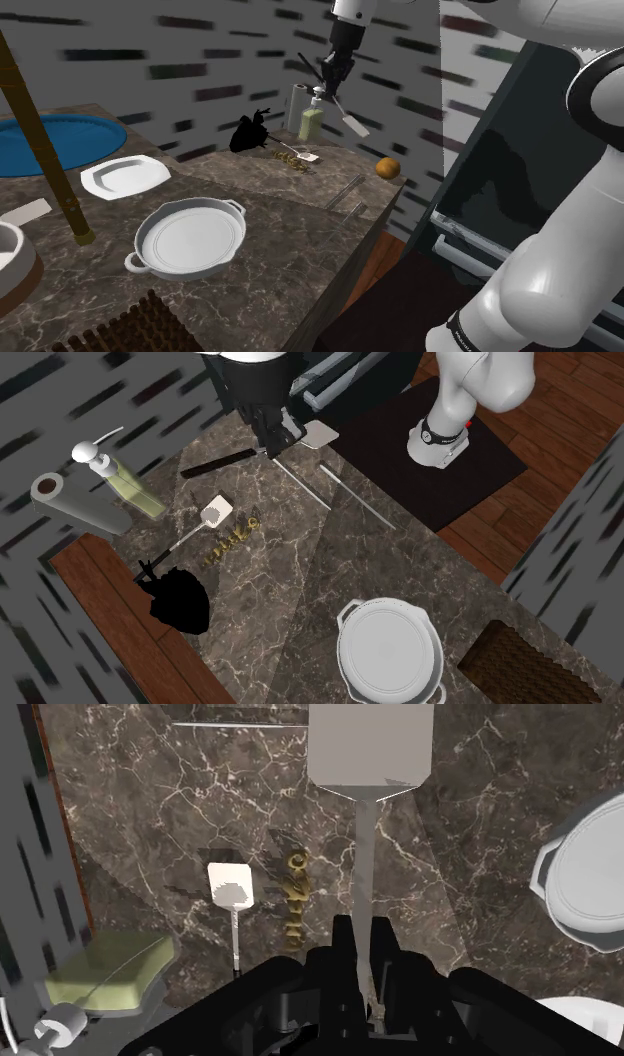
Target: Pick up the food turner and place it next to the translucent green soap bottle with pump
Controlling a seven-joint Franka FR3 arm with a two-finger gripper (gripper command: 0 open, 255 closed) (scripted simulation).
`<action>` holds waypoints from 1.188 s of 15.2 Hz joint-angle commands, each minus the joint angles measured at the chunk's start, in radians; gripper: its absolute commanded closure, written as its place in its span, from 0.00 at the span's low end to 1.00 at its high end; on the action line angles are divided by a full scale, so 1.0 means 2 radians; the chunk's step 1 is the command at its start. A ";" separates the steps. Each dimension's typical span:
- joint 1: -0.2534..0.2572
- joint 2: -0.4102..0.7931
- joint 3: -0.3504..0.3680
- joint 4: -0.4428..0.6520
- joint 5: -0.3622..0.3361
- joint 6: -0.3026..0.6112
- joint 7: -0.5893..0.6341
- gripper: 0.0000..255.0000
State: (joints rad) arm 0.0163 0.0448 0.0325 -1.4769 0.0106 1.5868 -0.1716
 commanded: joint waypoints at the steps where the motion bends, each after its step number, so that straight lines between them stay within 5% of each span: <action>1: -0.012 0.017 -0.010 0.023 0.002 -0.006 -0.023 1.00; 10: -0.071 0.102 -0.052 0.139 0.017 -0.039 -0.120 1.00; 15: -0.112 0.183 -0.067 0.259 0.032 -0.081 -0.169 1.00; 17: -0.136 0.244 -0.071 0.358 0.042 -0.119 -0.188 1.00; 18: -0.135 0.233 -0.071 0.331 0.040 -0.104 -0.189 1.00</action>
State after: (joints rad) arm -0.2445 0.4872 -0.1078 -0.8398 0.0875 1.3801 -0.5400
